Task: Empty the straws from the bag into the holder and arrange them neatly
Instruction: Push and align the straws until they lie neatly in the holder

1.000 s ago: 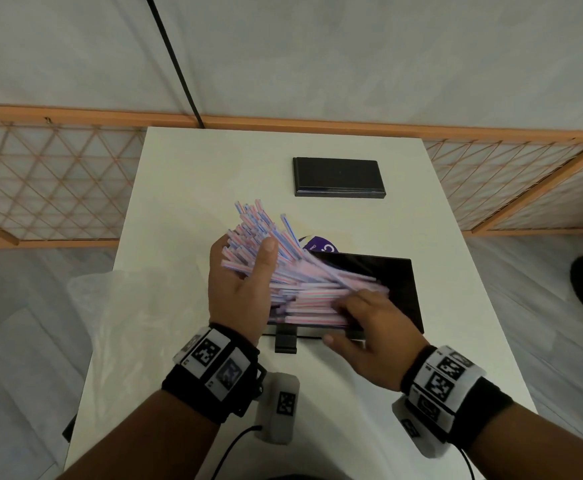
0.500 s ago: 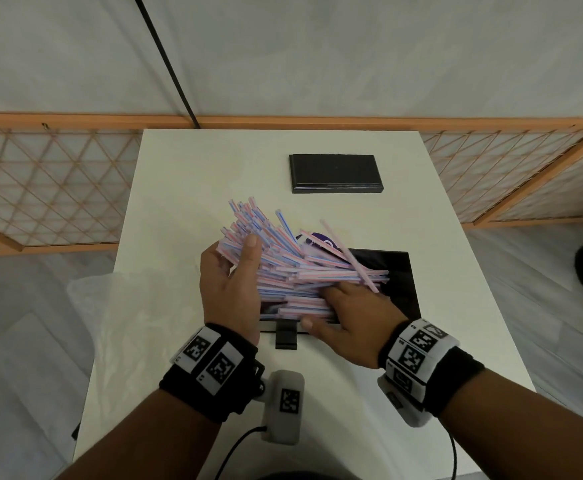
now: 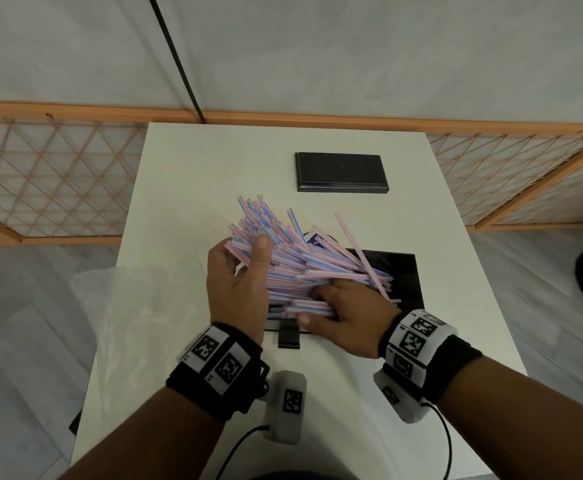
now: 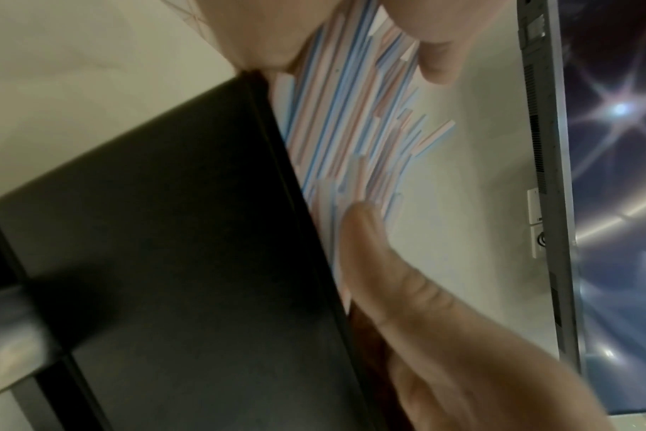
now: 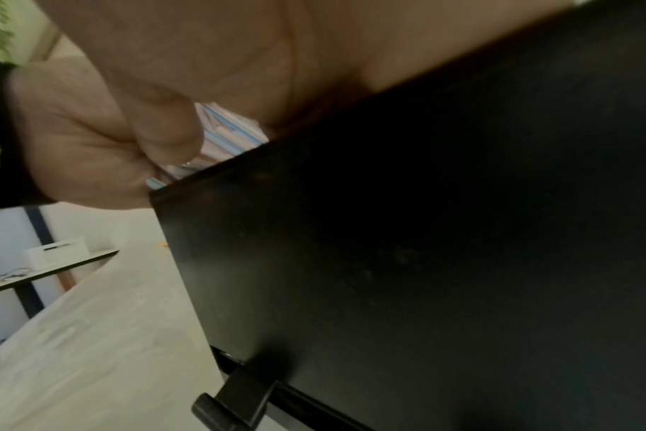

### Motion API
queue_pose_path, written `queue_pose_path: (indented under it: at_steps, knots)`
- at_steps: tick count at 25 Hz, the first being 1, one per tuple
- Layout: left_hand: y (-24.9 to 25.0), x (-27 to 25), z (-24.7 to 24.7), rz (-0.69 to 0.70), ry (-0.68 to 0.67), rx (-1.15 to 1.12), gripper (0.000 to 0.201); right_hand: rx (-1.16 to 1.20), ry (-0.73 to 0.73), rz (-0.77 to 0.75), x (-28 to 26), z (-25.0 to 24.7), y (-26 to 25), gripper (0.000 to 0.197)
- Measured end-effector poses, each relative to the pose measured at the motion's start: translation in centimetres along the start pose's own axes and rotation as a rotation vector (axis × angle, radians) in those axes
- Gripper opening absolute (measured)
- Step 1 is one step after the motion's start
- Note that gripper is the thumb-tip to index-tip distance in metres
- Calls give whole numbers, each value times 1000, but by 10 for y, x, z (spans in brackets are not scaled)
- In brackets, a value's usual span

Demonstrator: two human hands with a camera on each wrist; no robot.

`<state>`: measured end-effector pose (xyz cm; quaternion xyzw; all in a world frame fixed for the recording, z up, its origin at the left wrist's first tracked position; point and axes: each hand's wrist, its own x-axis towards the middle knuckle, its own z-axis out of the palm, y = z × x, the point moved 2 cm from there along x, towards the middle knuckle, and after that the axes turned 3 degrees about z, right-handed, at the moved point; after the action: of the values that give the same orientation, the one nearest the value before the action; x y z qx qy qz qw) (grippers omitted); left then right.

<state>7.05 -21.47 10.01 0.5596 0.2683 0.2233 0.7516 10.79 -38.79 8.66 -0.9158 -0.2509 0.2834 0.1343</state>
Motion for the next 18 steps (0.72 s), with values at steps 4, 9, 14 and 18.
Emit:
queue_pose_path:
  at_steps: [4,9,14,18]
  knots:
    - [-1,0,-2,3,-5,-2,52,36,-91,-15,4,3,0,81]
    - [-2,2,-4,32,-2,26,46,81,-102,-3,7,-1,-5,85]
    - [-2,1,-3,84,-56,71,58,49,-95,-17,5,-2,-6,91]
    - [1,1,-6,111,-68,51,64,107,-54,-8,1,-2,-1,89]
